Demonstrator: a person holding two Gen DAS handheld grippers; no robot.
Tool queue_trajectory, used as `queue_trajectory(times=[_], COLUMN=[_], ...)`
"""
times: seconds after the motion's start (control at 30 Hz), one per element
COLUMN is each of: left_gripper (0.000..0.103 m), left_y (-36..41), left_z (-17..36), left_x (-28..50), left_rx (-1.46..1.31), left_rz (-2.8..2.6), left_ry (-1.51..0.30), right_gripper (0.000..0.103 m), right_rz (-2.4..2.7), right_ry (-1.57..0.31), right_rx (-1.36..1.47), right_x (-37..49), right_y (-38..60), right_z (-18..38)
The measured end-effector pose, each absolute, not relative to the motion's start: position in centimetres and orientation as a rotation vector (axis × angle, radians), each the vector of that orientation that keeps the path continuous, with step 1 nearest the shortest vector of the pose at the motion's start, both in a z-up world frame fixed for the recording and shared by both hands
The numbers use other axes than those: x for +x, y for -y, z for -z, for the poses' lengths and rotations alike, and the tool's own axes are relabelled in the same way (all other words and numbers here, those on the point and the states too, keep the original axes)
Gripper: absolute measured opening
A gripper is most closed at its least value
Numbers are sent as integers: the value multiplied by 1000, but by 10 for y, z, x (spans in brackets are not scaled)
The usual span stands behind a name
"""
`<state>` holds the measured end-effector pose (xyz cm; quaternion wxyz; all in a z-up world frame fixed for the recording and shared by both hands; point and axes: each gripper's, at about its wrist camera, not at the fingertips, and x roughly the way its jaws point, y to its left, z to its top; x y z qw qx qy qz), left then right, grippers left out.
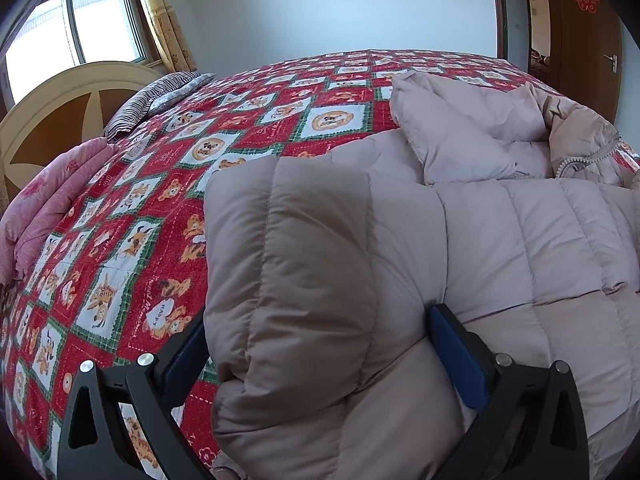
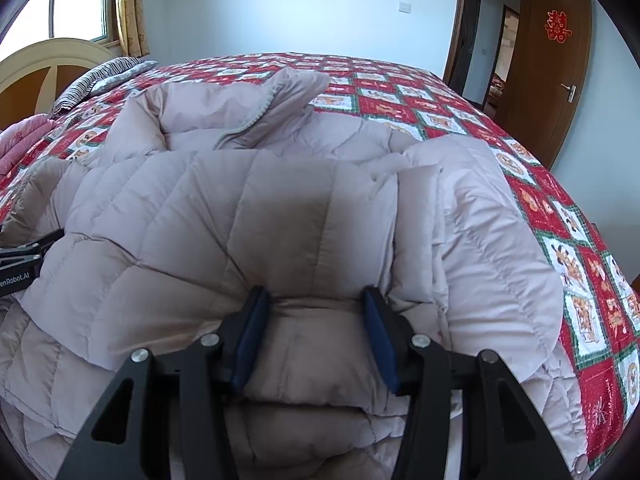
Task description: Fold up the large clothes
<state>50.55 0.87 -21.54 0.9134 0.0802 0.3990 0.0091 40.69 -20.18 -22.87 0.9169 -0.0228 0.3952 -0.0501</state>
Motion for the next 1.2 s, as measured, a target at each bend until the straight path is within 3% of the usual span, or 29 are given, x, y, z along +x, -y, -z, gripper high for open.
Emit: queue_trajectory(times=[0.3, 0.43, 0.63, 1.0, 1.03, 1.07, 1.13, 1.17, 1.2], left_gripper=[102, 102, 102, 102, 102, 102, 85, 61, 29], left_y=[-9, -7, 14, 57, 59, 60, 61, 62, 65], left_z=[201, 150, 120, 153, 156, 158, 158, 158, 159], left_x=[498, 487, 544, 659, 663, 666, 666, 667, 667], left_rx=[190, 219, 222, 250, 251, 249, 242, 247, 251], left_rz=[-23, 34, 97, 124, 134, 147, 184, 207, 240], left_ry=[-828, -695, -689, -820, -824, -826, -814, -822, -836], right_gripper=[54, 72, 81, 81, 77, 66, 50, 36, 26], right_rz=[73, -17, -69, -89, -91, -96, -116, -126, -136], right_ry=[-839, -838, -797, -886, -898, -913, -940, -942, -938], right_rx=[-65, -18, 105, 187, 187, 180, 148, 125, 95], right_x=[406, 406, 455, 582, 588, 595, 602, 602, 600], right_y=[202, 217, 240, 261, 262, 262, 260, 258, 255], right_z=[223, 198, 154, 171, 174, 178, 184, 184, 183])
